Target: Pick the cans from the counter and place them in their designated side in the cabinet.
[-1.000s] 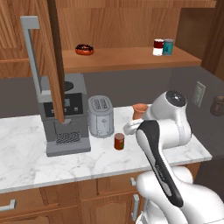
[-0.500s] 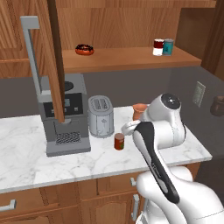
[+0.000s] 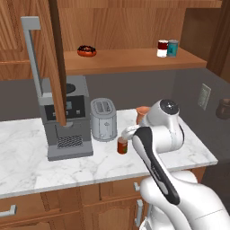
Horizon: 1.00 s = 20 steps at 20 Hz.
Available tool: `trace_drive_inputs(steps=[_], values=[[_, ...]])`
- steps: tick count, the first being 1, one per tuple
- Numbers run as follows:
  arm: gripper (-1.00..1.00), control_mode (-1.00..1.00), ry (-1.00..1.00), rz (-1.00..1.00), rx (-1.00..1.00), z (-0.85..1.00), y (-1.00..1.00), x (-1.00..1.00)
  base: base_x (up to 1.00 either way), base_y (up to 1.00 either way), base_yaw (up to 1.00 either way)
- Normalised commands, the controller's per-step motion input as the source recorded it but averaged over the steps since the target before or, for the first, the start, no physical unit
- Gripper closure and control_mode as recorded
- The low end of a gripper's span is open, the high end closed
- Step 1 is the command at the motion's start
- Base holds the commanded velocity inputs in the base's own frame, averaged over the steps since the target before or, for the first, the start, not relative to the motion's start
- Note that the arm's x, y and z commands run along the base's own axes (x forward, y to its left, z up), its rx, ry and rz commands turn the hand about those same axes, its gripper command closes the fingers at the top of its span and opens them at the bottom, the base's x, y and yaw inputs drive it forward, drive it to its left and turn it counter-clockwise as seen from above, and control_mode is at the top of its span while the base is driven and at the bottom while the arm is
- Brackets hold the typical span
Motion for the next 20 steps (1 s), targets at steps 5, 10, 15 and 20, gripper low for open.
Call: trace_drive_inputs(steps=[5, 10, 15, 20], values=[[-1.0, -1.0, 0.02, 0.0, 0.0, -0.18, 0.05, 0.19, 0.0, 0.0, 0.0], [-1.0, -1.0, 0.02, 0.0, 0.0, -0.17, 0.0, 0.17, 0.0, 0.0, 0.0], [-1.0, -1.0, 0.03, 0.0, 0.0, -0.16, 0.0, 0.21, 0.0, 0.0, 0.0], [-1.0, -1.0, 0.03, 0.0, 0.0, -0.16, 0.0, 0.17, 0.0, 0.0, 0.0]])
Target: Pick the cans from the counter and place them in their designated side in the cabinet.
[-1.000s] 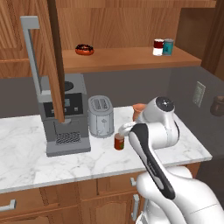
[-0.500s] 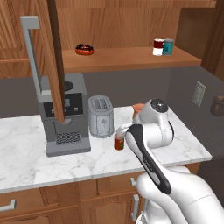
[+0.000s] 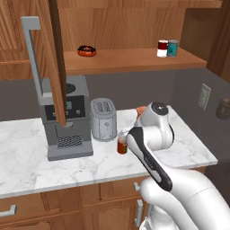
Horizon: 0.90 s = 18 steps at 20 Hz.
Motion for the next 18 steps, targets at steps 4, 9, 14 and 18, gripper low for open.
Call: trace_drive_inputs(steps=[4, 9, 14, 18], values=[[-1.0, -1.0, 0.03, 0.0, 0.0, -0.16, 0.02, 0.18, 0.0, 0.0, 0.0], [-1.0, -1.0, 0.01, 0.0, 0.0, -0.14, 0.03, 0.15, 0.0, 0.0, 0.0], [-1.0, -1.0, 0.02, 0.0, 0.0, -0.14, 0.08, 0.13, 0.0, 0.0, 0.0], [-1.0, -1.0, 0.0, 0.0, -0.01, -0.16, 0.06, 0.11, 0.0, 0.0, 0.0]])
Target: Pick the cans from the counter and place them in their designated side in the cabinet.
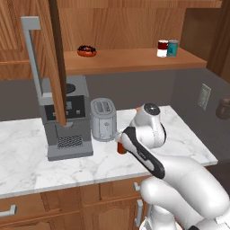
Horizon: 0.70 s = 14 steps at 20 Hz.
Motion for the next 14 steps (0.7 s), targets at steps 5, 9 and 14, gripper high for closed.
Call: trace_drive_inputs(steps=[5, 9, 14], values=[[-1.0, -1.0, 0.0, 0.0, -0.01, -0.16, 0.02, 0.11, 0.0, 0.0, 0.0], [-1.0, -1.0, 0.0, 0.0, -0.02, -0.17, 0.0, 0.09, 0.0, 0.0, 0.0], [-1.0, -1.0, 0.0, 0.0, -0.01, -0.17, 0.0, 0.12, 0.0, 0.0, 0.0]])
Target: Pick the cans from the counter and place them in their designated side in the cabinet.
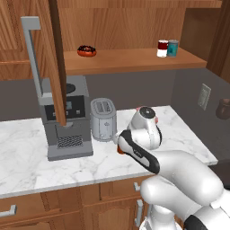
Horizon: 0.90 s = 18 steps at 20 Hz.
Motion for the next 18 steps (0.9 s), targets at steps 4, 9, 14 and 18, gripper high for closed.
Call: trace_drive_inputs(steps=[4, 9, 14, 18], values=[[-1.0, -1.0, 0.0, 0.0, -0.01, -0.15, 0.02, 0.15, 0.0, 0.0, 0.0], [-1.0, -1.0, 0.0, 0.0, -0.01, -0.13, 0.03, 0.17, 0.0, 0.0, 0.0], [-1.0, -1.0, 0.0, 0.0, 0.0, -0.13, 0.02, 0.17, 0.0, 0.0, 0.0], [-1.0, -1.0, 0.0, 0.0, -0.01, -0.15, 0.0, 0.14, 0.0, 0.0, 0.0]])
